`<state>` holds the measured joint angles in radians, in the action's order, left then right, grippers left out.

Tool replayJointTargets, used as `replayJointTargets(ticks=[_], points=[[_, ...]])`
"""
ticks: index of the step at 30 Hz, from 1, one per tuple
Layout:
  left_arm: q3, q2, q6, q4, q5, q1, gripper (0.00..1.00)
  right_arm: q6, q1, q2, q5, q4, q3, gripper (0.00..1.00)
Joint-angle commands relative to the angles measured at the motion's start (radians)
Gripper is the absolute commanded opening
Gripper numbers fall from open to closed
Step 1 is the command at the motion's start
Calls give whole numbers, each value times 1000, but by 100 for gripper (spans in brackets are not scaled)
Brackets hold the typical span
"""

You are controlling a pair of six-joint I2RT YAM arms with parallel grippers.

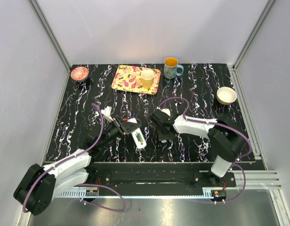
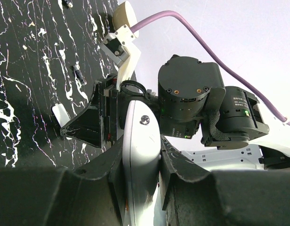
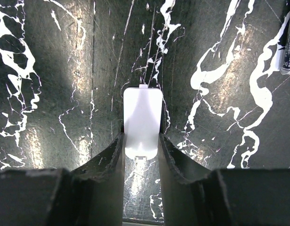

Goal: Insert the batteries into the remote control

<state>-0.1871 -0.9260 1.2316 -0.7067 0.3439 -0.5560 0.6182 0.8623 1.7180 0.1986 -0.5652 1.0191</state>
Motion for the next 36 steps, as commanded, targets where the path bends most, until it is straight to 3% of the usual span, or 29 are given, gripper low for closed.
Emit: replayJointTargets(ticks=[1,8,18,27,36], points=[[-5,-5,8,-80,15,4,0,-6,6,-61,38,-38,9,22],[-49,-76,12,-121,4,4,0,-20,7,-216,45,-154,49,21],[-170,-331,63,-276,-11,4,0,-26,53,-460,64,-355,165,21],[-304,-537,74,-330,-42,-33,0,-77,110,-457,30,-424,268,20],[-345,-662,131,-448,-29,-96,0,-107,110,-384,-11,-360,291,20]])
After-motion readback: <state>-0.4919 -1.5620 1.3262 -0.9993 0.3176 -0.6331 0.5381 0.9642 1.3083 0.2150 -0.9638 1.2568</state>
